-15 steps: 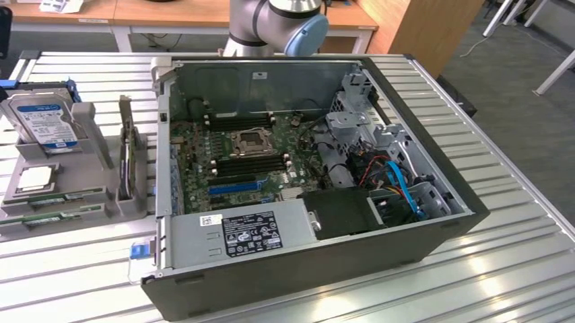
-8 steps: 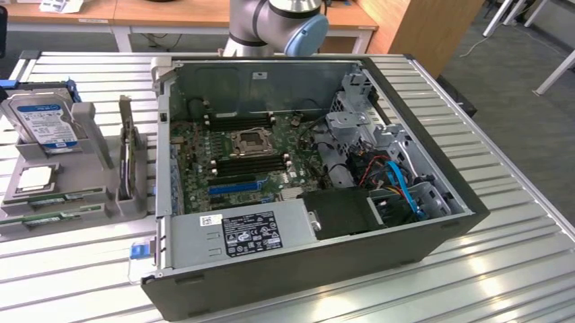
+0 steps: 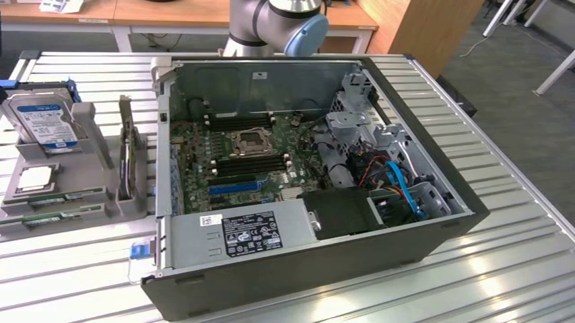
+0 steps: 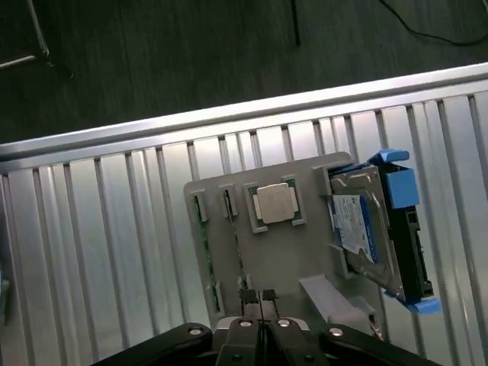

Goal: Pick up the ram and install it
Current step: 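Pick up the ram and move it above insertion slot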

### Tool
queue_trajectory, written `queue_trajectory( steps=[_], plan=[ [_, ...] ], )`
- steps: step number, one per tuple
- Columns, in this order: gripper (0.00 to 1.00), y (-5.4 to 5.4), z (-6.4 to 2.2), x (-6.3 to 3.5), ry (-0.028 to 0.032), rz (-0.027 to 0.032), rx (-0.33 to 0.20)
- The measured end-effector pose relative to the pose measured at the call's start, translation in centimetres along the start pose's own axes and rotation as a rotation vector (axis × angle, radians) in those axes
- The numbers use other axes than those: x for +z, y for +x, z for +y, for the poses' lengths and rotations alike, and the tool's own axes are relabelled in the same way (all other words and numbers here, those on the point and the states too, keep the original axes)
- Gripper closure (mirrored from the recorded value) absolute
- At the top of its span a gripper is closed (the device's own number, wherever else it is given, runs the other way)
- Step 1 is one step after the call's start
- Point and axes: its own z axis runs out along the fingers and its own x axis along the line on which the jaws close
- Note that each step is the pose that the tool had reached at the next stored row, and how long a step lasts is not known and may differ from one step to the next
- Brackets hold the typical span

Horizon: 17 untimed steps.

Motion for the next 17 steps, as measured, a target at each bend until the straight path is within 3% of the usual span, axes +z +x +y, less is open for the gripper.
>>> queue_trajectory(
  steps=[9,17],
  plan=[
    [0.9,0.0,0.0,0.0,0.0023,0.0065,-0.155],
    [0.9,0.0,0.0,0.0,0.0025,0.0072,-0.17]
  ],
)
